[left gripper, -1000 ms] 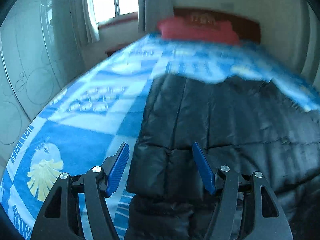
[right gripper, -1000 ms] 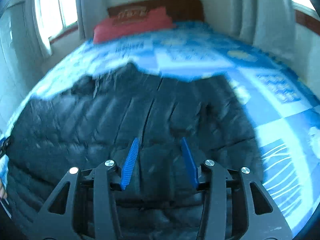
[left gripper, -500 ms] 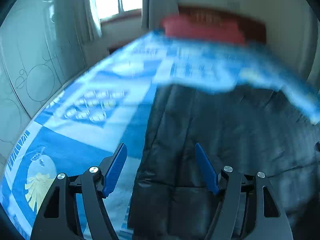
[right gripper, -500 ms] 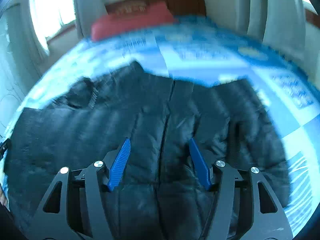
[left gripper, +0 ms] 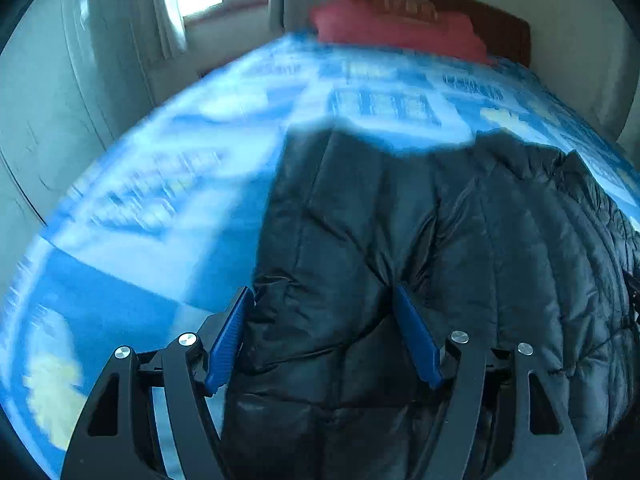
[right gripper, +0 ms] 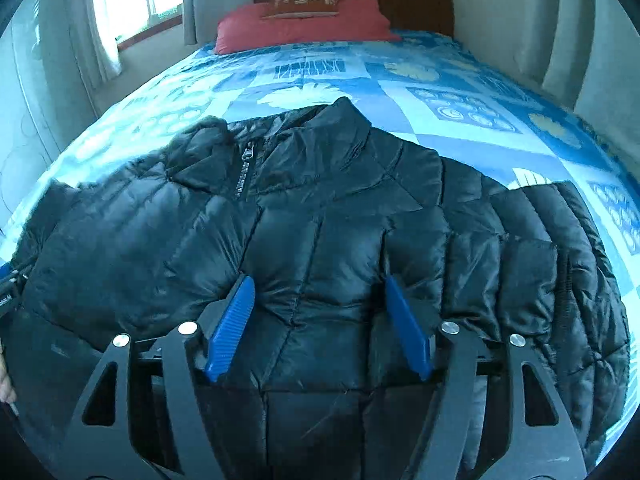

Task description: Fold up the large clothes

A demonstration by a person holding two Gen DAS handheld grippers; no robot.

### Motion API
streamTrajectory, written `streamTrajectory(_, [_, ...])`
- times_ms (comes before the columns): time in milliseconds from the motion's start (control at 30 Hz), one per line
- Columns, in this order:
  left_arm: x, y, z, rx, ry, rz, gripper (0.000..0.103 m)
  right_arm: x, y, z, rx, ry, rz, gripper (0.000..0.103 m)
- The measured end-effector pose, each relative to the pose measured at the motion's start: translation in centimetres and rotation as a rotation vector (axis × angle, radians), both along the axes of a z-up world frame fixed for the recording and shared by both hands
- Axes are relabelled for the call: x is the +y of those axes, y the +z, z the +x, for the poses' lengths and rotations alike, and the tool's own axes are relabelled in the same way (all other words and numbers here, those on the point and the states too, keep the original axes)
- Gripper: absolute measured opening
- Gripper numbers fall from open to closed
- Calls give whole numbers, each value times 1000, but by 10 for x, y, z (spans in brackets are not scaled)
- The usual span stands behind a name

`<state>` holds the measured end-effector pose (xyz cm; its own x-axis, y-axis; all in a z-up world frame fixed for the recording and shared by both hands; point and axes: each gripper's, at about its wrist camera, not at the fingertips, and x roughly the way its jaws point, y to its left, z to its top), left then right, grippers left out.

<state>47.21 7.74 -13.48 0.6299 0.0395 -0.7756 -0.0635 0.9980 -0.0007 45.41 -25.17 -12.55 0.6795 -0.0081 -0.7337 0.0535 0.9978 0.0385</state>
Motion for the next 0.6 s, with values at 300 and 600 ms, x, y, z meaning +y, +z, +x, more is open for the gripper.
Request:
streamTrajectory(300, [40, 17, -50, -22, 51, -142, 73, -76, 12, -66, 12, -101, 61, 72])
streamTrajectory(600, [65, 26, -161, -8, 19, -128, 73, -112, 30, -184, -4, -139, 69, 74])
